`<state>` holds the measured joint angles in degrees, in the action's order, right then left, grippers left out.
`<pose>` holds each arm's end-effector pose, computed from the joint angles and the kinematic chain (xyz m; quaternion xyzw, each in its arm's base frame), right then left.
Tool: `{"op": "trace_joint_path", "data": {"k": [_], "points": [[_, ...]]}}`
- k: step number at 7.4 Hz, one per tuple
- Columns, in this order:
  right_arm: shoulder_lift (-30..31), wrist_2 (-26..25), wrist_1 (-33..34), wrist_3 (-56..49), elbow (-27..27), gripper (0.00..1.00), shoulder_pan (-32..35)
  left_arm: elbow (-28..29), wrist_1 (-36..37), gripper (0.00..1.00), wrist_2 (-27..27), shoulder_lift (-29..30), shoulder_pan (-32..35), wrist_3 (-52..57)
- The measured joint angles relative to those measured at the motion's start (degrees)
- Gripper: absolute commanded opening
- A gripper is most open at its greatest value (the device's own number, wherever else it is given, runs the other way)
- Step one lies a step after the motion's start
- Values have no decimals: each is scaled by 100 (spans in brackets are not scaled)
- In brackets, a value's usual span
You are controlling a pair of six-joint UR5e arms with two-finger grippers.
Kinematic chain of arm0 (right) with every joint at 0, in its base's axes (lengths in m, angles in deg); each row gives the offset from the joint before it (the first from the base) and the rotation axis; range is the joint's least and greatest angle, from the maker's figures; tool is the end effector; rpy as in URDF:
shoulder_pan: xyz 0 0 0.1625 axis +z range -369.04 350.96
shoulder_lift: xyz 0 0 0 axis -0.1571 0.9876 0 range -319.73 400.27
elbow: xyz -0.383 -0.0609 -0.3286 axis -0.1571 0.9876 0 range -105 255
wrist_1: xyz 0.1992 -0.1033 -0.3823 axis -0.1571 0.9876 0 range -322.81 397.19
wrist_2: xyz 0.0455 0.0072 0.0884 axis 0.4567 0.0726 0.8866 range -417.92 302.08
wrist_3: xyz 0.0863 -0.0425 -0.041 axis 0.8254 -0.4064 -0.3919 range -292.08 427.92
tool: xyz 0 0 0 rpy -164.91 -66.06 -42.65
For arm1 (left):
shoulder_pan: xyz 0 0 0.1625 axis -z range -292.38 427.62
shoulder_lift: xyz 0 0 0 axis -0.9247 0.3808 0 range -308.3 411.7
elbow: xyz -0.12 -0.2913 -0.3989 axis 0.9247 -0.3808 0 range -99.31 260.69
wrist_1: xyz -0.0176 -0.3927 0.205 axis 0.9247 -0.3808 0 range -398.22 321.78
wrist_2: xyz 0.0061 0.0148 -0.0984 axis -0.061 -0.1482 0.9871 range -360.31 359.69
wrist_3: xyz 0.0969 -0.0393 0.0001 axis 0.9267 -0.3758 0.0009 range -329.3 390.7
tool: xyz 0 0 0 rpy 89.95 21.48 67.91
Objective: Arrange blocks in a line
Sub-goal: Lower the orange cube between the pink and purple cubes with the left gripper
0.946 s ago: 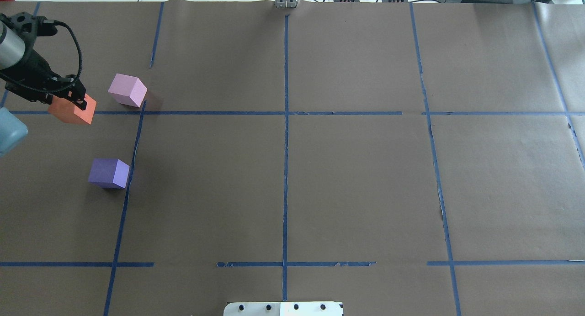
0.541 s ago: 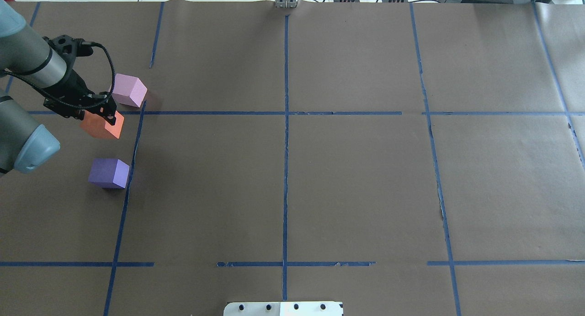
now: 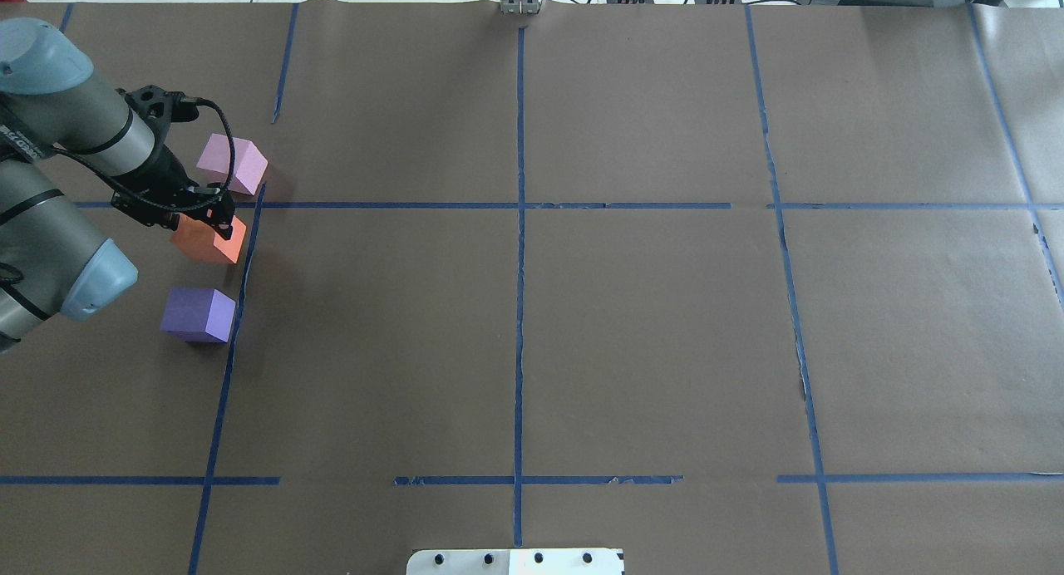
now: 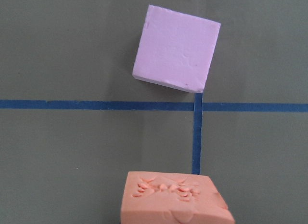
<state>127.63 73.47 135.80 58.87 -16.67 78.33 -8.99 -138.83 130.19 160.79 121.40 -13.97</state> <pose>0.0394 -0.5409 0.7241 -0.0153 -0.3546 -0.0820 0.9313 0.3564 -0.5973 0.5271 -0.0361 0.4092 0.0207 0.9115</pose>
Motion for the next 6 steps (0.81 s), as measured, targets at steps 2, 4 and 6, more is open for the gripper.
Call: {"op": "trace_joint_path", "data": {"k": [2, 4, 6], "points": [[0, 0, 0, 0, 0, 100, 0, 139, -72, 23, -22, 25, -7, 58], [0, 0, 0, 0, -2, 100, 0, 290, -265, 23, -39, 13, -8, 86], [0, 0, 0, -3, -2, 100, 0, 408, -459, 53, -42, 11, -9, 83]]}}
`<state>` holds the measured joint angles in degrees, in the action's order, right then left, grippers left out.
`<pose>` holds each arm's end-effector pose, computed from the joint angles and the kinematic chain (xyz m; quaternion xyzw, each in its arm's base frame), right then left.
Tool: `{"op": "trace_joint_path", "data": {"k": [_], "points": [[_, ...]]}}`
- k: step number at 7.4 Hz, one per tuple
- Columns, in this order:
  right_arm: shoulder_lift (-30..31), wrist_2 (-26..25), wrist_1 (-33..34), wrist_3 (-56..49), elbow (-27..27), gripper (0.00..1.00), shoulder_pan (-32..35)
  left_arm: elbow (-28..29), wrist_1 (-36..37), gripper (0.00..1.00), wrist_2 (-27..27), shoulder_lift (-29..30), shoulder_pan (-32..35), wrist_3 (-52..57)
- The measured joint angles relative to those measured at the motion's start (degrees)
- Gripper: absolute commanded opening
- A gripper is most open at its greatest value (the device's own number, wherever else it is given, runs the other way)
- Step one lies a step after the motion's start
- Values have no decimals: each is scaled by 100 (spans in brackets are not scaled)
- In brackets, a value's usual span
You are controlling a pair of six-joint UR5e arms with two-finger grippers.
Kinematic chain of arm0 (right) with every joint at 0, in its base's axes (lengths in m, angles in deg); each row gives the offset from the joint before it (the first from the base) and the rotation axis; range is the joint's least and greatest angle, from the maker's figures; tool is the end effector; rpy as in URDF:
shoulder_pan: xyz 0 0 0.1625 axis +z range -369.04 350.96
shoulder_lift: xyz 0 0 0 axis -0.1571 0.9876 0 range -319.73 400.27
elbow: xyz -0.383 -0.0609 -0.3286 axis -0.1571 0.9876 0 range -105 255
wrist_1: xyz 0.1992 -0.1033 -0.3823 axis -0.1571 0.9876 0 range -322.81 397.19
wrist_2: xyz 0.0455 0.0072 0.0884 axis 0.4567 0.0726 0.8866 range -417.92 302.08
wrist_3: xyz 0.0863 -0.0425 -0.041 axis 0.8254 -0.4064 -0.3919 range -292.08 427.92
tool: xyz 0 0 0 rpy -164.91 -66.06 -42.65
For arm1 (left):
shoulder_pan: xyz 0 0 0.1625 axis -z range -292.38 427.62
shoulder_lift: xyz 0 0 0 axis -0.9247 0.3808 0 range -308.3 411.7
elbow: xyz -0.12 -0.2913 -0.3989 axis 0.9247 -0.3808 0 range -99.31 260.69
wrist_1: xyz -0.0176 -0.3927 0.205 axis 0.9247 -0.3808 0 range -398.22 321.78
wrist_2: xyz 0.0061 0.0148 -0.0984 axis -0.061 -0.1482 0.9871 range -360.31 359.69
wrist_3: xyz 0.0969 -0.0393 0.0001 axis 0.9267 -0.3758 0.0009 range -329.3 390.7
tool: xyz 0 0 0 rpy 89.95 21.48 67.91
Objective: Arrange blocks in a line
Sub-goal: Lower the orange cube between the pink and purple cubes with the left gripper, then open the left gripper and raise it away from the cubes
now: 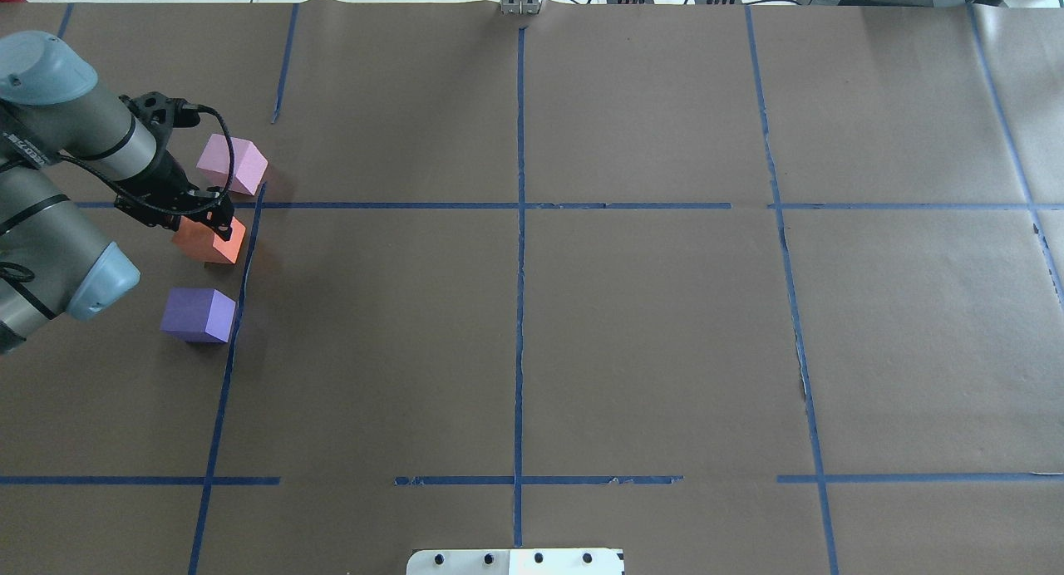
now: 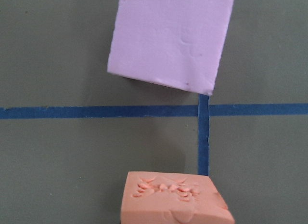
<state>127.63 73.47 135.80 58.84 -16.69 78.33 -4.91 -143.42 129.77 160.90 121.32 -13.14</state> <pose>0.0394 -0.5409 0.7240 -0.0150 -0.3546 -0.0823 0.9313 0.3626 -0.6050 0.5539 -0.0269 0.4099 0.0288 0.9113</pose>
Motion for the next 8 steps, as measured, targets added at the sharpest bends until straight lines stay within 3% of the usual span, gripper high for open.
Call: {"op": "trace_joint_path", "data": {"k": [1, 8], "points": [[0, 0, 0, 0, 1, 100, 0, 17, -24, 100, 0, -2, 0, 1], [0, 0, 0, -1, -4, 100, 0, -191, 71, 100, -10, -19, 316, 111]]}}
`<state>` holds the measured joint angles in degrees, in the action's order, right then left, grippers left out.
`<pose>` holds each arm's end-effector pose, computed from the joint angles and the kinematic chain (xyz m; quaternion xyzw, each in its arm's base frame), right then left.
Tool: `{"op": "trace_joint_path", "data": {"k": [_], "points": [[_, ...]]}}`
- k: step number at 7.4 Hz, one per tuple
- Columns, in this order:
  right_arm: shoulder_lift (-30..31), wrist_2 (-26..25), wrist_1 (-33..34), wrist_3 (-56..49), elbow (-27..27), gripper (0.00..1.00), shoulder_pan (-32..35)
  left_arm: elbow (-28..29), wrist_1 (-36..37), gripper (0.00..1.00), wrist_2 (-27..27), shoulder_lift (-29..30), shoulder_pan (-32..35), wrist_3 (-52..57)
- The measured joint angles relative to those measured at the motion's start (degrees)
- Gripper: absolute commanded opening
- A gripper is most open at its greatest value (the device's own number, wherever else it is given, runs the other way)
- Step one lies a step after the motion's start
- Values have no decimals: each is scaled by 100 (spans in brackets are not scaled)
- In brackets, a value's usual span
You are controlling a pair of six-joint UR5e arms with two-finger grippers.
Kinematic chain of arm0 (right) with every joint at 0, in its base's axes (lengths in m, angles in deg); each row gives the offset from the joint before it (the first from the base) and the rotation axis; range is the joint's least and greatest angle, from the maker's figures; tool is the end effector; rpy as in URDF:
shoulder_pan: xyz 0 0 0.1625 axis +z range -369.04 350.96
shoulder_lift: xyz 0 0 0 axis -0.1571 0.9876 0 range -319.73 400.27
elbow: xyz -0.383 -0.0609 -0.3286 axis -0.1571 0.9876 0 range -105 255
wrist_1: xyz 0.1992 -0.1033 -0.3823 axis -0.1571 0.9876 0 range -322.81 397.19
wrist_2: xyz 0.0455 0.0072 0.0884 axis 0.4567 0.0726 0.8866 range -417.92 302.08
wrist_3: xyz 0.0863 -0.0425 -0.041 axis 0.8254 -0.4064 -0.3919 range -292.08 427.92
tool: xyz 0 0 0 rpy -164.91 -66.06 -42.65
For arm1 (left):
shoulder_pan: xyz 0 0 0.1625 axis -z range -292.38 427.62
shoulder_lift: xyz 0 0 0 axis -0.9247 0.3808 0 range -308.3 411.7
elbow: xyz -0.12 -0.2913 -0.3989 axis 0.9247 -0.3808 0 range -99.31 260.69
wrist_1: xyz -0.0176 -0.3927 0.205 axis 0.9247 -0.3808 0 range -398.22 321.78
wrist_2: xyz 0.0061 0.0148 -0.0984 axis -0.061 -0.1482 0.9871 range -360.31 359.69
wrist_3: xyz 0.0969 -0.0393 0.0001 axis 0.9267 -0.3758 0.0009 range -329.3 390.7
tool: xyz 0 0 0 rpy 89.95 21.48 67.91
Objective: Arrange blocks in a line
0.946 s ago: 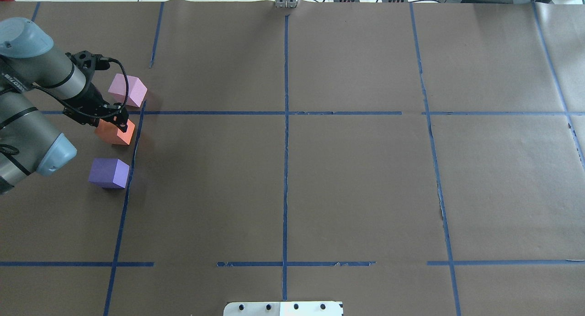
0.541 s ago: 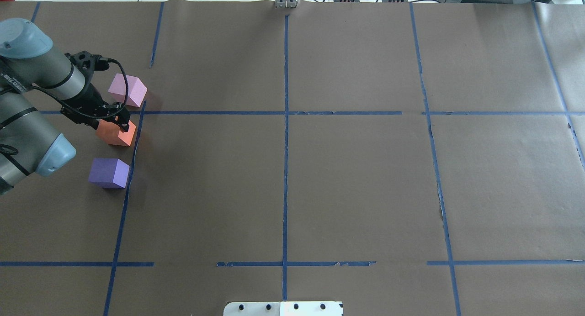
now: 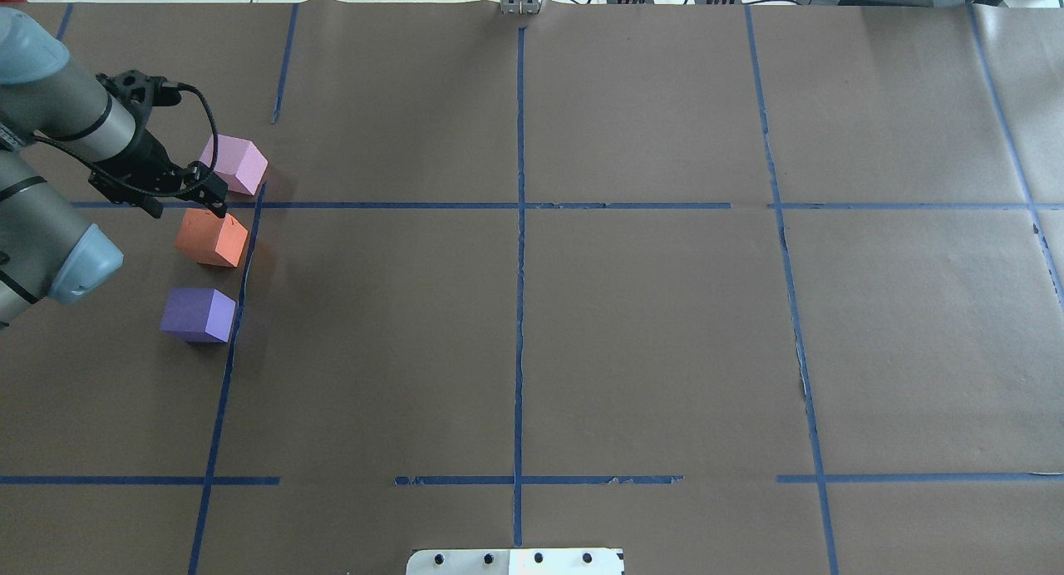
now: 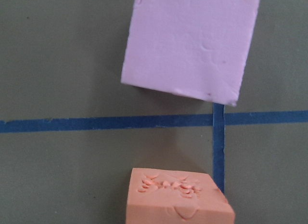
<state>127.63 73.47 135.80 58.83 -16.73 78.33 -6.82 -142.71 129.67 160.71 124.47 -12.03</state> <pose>0.0394 -0.5410 0.7236 -0.0147 -0.3545 -0.0825 0.9313 0.3262 -0.6202 0.5401 -0.0044 0.4143 0.0155 0.9100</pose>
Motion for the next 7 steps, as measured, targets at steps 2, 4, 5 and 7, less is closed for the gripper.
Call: {"op": "trace_joint_path", "data": {"k": [2, 4, 5, 7], "points": [[0, 0, 0, 2, 2, 100, 0, -381, 514, 100, 22, 14, 390, 375], [0, 0, 0, -3, 5, 100, 0, -893, 1369, 100, 41, -63, 962, 1320], [0, 0, 0, -4, 5, 100, 0, -1180, 1775, 100, 43, -235, 1299, 1933], [0, 0, 0, -4, 6, 100, 0, -1342, 2135, 100, 53, -797, 2108, 3427]]}}
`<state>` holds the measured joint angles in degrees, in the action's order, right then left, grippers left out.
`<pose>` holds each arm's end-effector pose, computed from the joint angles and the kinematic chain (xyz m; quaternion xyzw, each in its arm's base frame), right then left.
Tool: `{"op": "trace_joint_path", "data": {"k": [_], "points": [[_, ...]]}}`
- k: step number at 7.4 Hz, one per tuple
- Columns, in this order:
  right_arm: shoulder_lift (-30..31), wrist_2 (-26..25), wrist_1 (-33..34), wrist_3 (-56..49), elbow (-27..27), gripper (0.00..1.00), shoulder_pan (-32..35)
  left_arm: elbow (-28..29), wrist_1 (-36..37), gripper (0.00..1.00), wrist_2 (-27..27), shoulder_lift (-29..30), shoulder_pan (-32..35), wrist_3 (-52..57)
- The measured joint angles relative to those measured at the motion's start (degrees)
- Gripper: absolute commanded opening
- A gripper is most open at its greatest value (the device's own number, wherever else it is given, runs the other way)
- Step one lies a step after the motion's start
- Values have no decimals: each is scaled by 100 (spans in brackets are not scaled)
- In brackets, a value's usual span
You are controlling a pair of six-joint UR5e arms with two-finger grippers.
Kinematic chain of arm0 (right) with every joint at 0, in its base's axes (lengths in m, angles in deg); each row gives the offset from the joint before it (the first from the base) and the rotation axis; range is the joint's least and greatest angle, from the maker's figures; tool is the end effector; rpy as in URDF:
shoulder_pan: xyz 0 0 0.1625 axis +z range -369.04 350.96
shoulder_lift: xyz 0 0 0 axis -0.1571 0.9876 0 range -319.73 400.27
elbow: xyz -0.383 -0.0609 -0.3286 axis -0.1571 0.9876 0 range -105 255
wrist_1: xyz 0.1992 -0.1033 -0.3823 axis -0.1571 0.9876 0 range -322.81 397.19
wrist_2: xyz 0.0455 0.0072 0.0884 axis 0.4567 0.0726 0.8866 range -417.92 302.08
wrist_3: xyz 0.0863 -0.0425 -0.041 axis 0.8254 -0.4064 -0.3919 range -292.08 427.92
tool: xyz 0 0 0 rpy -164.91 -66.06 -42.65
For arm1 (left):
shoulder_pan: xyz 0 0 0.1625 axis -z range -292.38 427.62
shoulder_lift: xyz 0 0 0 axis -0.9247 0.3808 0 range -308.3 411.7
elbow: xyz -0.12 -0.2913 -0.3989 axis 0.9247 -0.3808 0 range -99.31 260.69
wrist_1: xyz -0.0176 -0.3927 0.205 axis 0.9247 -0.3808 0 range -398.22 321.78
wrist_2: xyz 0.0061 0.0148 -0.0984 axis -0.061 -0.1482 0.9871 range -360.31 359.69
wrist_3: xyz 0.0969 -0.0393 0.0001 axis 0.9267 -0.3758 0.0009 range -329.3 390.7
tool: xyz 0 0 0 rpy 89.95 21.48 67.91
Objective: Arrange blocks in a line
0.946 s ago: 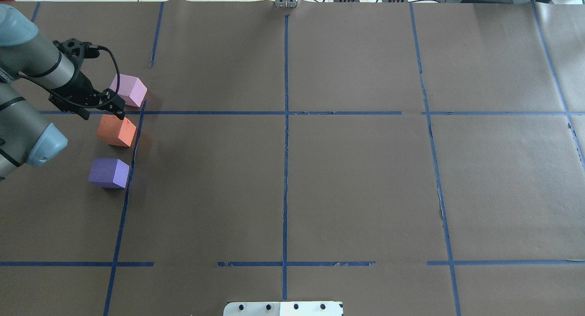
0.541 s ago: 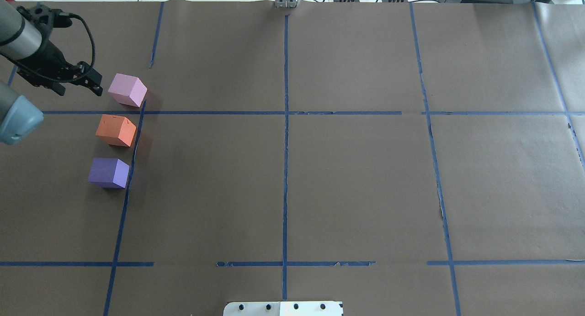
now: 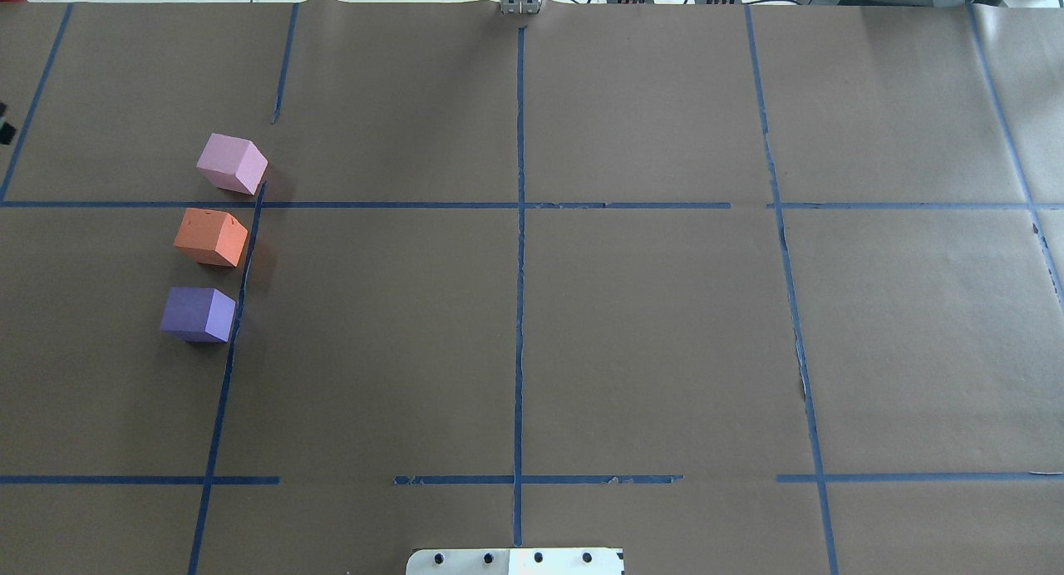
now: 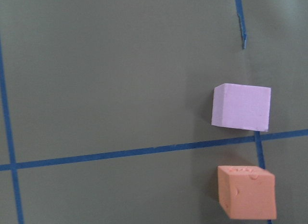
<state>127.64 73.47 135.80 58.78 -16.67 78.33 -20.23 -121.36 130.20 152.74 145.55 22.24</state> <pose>0.0394 -0.5408 0.7242 -0.0151 -0.3546 -0.0827 0.9312 0.0629 -0.6067 0.5540 0.0602 0.3597 0.0748 0.9281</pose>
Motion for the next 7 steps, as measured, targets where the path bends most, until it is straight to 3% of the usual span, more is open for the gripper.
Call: {"op": "trace_joint_path", "data": {"k": [3, 5, 7], "points": [[0, 0, 0, 2, -2, 100, 0, 1045, -2, 100, 10, -454, 1308, 2032], [0, 0, 0, 2, -1, 100, 0, 1424, -136, 100, 61, -947, 1706, 2407], [0, 0, 0, 4, -3, 100, 0, 1428, -223, 100, 260, -1297, 1772, 2289]]}}
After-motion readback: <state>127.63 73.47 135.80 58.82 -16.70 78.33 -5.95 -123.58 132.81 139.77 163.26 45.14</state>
